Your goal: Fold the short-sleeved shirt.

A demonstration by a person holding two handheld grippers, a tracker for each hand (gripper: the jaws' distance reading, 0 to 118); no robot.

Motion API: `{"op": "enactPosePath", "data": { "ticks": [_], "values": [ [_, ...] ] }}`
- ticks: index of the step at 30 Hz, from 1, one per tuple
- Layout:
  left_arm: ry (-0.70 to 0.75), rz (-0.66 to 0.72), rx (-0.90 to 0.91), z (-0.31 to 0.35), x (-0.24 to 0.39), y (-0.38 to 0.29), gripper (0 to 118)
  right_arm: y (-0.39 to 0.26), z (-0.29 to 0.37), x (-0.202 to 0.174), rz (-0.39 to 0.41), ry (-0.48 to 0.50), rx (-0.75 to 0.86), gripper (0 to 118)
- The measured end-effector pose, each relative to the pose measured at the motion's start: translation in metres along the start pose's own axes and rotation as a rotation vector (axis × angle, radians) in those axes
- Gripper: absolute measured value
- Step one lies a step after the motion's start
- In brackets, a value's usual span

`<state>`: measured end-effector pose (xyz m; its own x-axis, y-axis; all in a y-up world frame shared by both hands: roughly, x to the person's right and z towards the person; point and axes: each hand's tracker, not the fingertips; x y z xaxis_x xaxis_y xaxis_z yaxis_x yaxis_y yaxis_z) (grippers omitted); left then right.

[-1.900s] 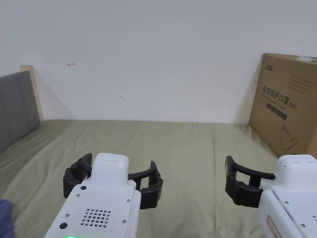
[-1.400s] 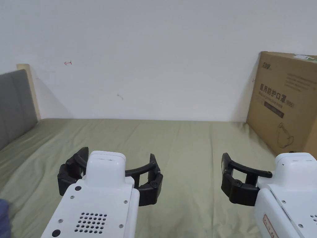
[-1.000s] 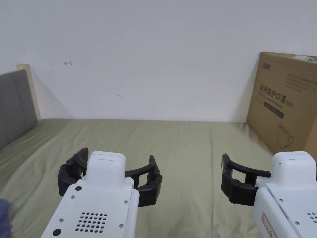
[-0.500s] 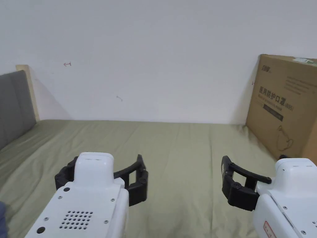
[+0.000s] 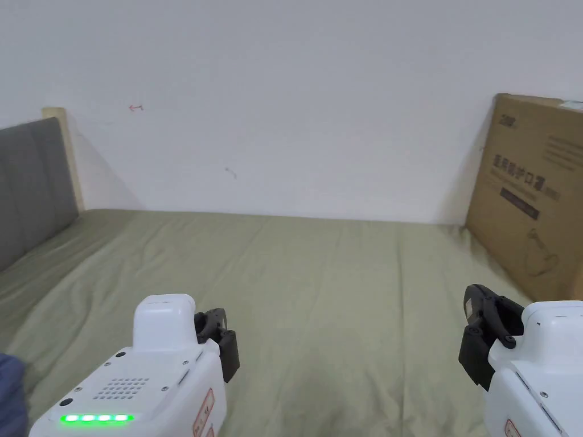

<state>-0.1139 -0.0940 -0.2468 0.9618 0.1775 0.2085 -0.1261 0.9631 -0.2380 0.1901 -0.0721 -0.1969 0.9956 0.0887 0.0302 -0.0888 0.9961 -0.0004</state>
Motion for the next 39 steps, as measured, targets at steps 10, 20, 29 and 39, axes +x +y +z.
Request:
{"op": "enactPosePath", "data": {
  "ticks": [10, 20, 29, 39],
  "values": [
    [0.483, -0.051, 0.121, 0.111, -0.148, 0.018, 0, 0.021, -0.071, -0.179, -0.045, 0.504, -0.076, 0],
    [0.536, 0.080, 0.043, 0.114, -0.232, 0.022, 0, 0.019, -0.092, -0.194, -0.103, 0.633, -0.121, 0],
    [0.380, 0.251, -0.496, -0.024, -0.397, 0.011, 73, -0.022, -0.116, -0.139, -0.023, 0.520, -0.334, 0],
    [0.581, 0.251, -1.026, -0.156, -0.474, -0.102, 117, -0.063, -0.131, -0.124, 0.013, 0.476, -0.505, 0]
  ]
}}
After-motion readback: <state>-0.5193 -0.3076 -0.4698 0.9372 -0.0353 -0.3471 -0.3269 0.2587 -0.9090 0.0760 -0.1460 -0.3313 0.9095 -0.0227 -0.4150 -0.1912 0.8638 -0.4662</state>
